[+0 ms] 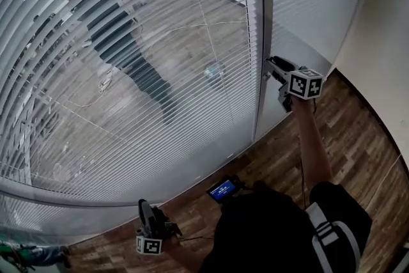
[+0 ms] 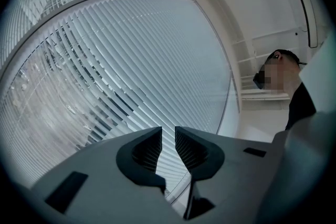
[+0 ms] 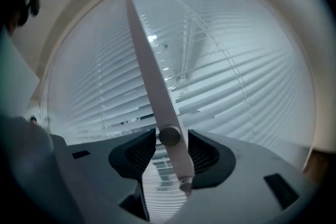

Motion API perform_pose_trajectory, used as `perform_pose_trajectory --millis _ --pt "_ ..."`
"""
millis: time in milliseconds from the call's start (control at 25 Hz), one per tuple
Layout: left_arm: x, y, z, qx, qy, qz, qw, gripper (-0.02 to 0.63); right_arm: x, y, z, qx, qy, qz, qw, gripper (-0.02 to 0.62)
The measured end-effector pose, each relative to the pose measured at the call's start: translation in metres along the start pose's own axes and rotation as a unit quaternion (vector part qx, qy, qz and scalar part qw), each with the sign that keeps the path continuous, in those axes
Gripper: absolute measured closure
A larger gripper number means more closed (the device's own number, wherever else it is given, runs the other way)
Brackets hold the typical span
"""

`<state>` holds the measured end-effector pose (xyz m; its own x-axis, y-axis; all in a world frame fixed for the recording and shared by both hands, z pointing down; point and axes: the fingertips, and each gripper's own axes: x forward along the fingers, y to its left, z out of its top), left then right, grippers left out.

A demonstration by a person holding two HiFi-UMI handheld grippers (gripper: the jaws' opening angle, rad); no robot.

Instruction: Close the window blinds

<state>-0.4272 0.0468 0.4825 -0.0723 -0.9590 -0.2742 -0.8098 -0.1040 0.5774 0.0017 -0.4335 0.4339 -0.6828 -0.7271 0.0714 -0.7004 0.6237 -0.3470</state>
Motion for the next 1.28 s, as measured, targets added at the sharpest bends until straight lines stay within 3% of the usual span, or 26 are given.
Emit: perform_pose_trajectory --millis 80,160,240,360,480,560,680,840,920,1000,1080,1280 --pt "-0.002 0.002 -0.002 0.002 0.000 0.003 1.0000 0.522 -0.003 0.002 0.000 -0.134 0.014 -0.041 0.990 0.408" --pt "-0.003 0.003 -0.005 0.002 0.001 0.004 1.0000 0.522 -0.003 0.006 0.000 -0.260 0.033 -0.080 0.962 0.408" --pt "-0.003 0.003 -0.008 0.001 0.002 0.004 1.0000 0.522 -0.001 0.008 -0.002 -0.352 0.053 -0.111 0.928 0.408" --pt "0.000 -0.001 -0.010 0.001 0.003 0.003 1.0000 0.522 0.002 0.011 -0.002 -0.430 0.072 -0.137 0.889 0.415" --pt "0.001 -0.003 -0.009 0.002 0.002 0.001 1.0000 0.522 0.003 0.012 0.000 -0.448 0.083 -0.146 0.878 0.465" --pt "-0.001 -0.002 -0.008 0.002 0.000 0.000 1.0000 0.522 0.004 0.012 0.000 -0.434 0.085 -0.148 0.885 0.466" --pt "-0.002 0.000 -0.006 0.003 0.000 0.006 1.0000 0.522 0.004 0.008 0.000 -0.356 0.083 -0.138 0.920 0.466" --pt "-0.001 -0.002 -0.003 0.002 -0.001 0.007 1.0000 0.522 0.005 0.001 0.001 -0.174 0.070 -0.099 0.977 0.467" --pt "0.000 -0.002 -0.004 0.002 0.000 0.010 0.9999 0.522 0.006 -0.005 0.000 -0.067 0.061 -0.067 0.994 0.466" --pt "0.001 -0.002 -0.005 0.000 0.000 0.011 0.9999 0.522 0.006 -0.008 0.000 0.019 0.051 -0.037 0.998 0.466" --pt "0.001 -0.003 -0.007 -0.008 -0.002 0.008 0.9999 0.522 0.005 -0.006 0.001 0.067 0.040 -0.017 0.997 0.466" --pt "0.004 -0.004 -0.010 -0.002 0.002 0.006 1.0000 0.522 0.007 -0.007 0.002 0.098 0.032 -0.002 0.995 0.466"
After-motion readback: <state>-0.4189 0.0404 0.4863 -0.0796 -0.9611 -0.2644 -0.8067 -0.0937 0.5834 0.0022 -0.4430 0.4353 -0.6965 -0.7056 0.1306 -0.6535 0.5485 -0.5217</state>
